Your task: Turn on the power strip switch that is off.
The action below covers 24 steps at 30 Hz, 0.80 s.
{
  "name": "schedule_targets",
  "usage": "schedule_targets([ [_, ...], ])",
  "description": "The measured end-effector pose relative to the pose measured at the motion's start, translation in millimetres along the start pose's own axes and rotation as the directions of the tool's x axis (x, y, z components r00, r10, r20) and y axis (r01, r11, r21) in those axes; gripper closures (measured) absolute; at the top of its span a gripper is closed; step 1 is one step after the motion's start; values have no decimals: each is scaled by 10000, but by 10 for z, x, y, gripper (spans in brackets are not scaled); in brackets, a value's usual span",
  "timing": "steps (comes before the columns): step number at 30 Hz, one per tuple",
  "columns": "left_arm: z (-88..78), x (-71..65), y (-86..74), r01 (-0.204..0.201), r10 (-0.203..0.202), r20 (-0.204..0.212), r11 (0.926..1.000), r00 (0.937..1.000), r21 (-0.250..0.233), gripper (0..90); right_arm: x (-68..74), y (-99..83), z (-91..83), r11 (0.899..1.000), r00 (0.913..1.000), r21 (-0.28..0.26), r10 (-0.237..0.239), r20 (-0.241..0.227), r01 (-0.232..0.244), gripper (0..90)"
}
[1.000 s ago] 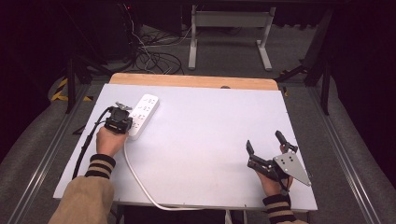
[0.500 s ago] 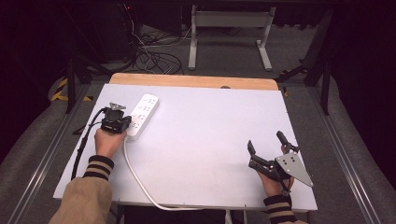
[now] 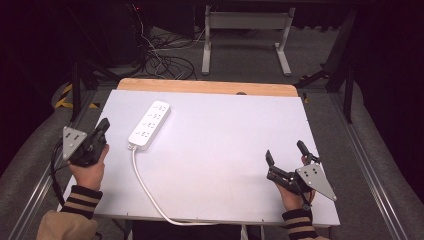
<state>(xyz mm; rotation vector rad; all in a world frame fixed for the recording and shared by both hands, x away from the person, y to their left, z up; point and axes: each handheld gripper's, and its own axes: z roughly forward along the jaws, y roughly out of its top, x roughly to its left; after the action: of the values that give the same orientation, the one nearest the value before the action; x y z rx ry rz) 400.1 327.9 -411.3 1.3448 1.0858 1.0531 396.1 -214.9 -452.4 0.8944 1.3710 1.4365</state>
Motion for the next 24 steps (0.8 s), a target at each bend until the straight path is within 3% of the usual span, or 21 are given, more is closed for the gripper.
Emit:
schedule_targets([
  [1,0,0,0,0,0,0,10000,10000,0,900,0,0,0,10000,10000,0,0,0,0,39],
  [3,-196,-58,6,60,-61,-18,9987,10000,-500,900,11,1,2,10000,10000,3,49,-59,-49,39],
  [5,-370,-105,2,-152,142,-116,9950,9998,-982,900,15,3,5,10000,9999,-47,-4,-101,4,39],
  [8,-548,-139,-73,-117,58,-422,9900,9991,-1404,900,20,5,6,9998,9998,-81,170,-117,-171,39],
  [17,-540,-140,-175,-295,229,-561,9922,9982,-1209,899,36,7,19,9999,9997,-61,158,-160,-159,39],
  [21,-537,-134,-174,-91,38,-483,9937,9988,-1117,886,29,12,5,9998,9997,-64,182,-135,-183,39],
  [22,-537,-137,-173,-128,69,-502,9928,9987,-1187,776,29,12,3,9998,9998,-67,168,-128,-169,39],
  [23,-532,-141,-179,-196,122,-522,9895,9986,-1432,604,29,11,3,9998,9998,-65,171,-134,-172,39],
  [24,-519,-153,-189,-328,199,-777,9851,9968,-1688,604,29,11,3,9998,9998,-65,171,-134,-172,39],
])
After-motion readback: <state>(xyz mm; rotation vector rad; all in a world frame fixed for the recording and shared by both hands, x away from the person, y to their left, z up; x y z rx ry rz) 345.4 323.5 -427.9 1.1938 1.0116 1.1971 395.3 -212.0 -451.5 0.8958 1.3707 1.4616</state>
